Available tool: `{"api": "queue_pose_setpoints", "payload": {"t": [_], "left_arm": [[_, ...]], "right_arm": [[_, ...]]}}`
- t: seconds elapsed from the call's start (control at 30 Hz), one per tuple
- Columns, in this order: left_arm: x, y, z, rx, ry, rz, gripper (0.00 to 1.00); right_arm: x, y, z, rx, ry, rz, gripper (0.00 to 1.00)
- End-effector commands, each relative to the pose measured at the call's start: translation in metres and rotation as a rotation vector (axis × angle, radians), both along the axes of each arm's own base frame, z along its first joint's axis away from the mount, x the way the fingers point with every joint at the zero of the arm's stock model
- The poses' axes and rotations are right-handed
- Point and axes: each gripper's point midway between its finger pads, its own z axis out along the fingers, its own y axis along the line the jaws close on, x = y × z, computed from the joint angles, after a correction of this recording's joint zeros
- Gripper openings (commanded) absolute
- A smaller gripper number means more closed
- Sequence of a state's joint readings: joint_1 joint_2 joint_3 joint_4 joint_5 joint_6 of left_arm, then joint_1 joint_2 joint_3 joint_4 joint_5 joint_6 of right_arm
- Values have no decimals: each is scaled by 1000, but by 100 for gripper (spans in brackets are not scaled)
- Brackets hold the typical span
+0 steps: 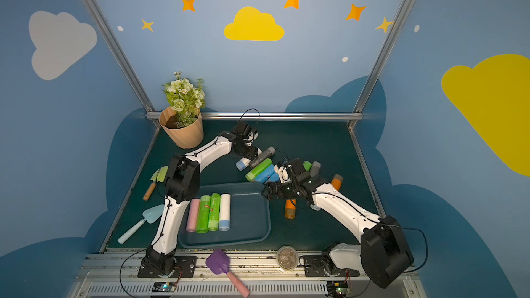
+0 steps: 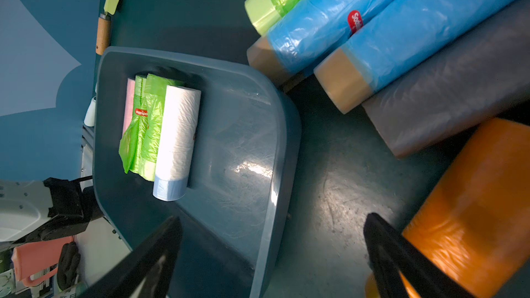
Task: Put the roll of trash bags into the storage box
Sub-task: Pick up the roll of trash bags from the center of the board.
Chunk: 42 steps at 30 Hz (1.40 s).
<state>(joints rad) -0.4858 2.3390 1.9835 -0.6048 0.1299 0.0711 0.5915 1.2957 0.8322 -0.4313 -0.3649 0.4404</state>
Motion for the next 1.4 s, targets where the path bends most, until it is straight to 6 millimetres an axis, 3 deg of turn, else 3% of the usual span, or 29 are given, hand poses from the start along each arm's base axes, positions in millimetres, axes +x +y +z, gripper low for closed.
{"api": "queue_pose_setpoints", "payload": {"t": [0.0,0.3,0.77,1.07,1.37], "left_arm": [[-1,7,-12,30,40,3,65],[0,16,-24,28,77,11,64],[7,64,-36,87,95,131,52],[13,88,-10,63,28,233,40],[2,105,38,30,-22,365,35]], "right_arm": [[2,4,3,17,-1,28,97],[4,10,0,29,24,44,97],[4,13,4,45,35,43,97],[1,13,10,58,30,43,97],[-11,6,20,75,3,33,97]]}}
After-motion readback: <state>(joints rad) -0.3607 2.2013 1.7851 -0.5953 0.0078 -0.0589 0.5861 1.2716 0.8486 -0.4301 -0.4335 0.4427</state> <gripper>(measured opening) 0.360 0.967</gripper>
